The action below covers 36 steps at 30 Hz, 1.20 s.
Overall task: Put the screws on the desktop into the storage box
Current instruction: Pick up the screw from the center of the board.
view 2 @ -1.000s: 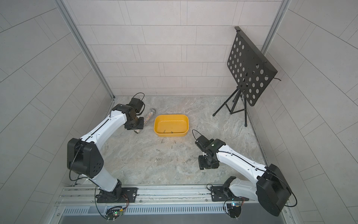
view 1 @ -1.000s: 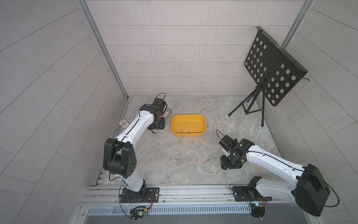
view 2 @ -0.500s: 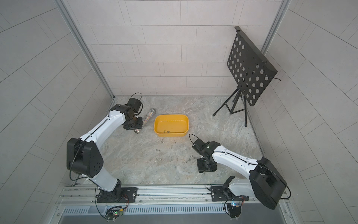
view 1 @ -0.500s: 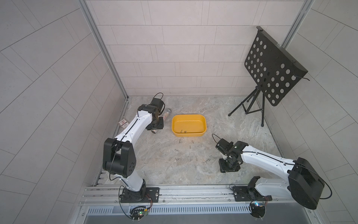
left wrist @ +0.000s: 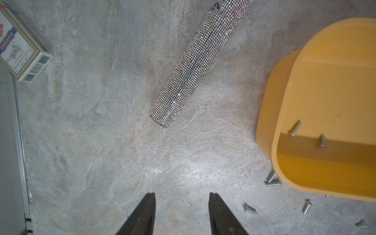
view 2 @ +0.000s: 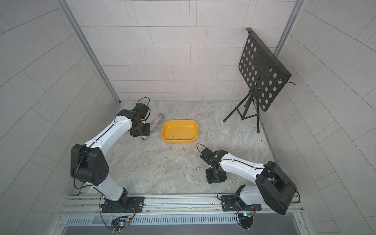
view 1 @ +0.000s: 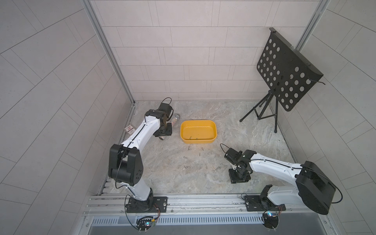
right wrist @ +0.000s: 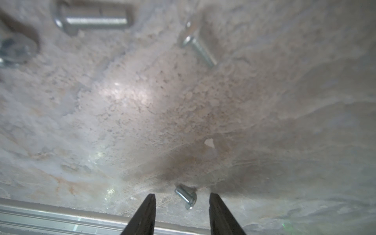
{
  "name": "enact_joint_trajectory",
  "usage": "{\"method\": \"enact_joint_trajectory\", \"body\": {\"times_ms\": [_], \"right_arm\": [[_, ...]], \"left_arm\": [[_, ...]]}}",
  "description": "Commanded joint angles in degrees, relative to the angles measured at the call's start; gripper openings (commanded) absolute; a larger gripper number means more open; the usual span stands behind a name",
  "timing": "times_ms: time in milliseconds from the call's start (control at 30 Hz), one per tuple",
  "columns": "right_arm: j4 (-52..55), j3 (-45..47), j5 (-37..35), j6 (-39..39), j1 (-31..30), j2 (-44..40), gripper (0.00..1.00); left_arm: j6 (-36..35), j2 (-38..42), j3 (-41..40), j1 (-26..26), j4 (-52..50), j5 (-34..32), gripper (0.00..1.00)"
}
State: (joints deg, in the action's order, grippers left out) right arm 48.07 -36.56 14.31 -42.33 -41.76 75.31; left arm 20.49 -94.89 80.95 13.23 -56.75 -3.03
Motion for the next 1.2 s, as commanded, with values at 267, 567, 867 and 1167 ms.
{"method": "enact_joint_trajectory", "body": {"times_ms": [267,567,867,1167], "right_arm": [[0.62,0.13,-2.00,0.13,-0.34,1.50,0.38],[0.70,-0.37,-2.31,0.57,-0.34,2.76,0.27],[0.94,-0.87,-2.27,1.49,-0.28,3.63,0.17],[0.99,-0.97,-2.31,1.72,-0.28,3.49,0.11]], "left_arm": [[-0.80,0.30,-0.79,-0.40,0.10,-0.25,0.49],[-0.96,0.48,-0.79,-0.39,0.08,-0.05,0.49],[-1.01,0.67,-0.88,-0.49,0.06,-0.43,0.49],[-1.03,0.38,-0.83,-0.52,0.11,-0.42,0.49]]}}
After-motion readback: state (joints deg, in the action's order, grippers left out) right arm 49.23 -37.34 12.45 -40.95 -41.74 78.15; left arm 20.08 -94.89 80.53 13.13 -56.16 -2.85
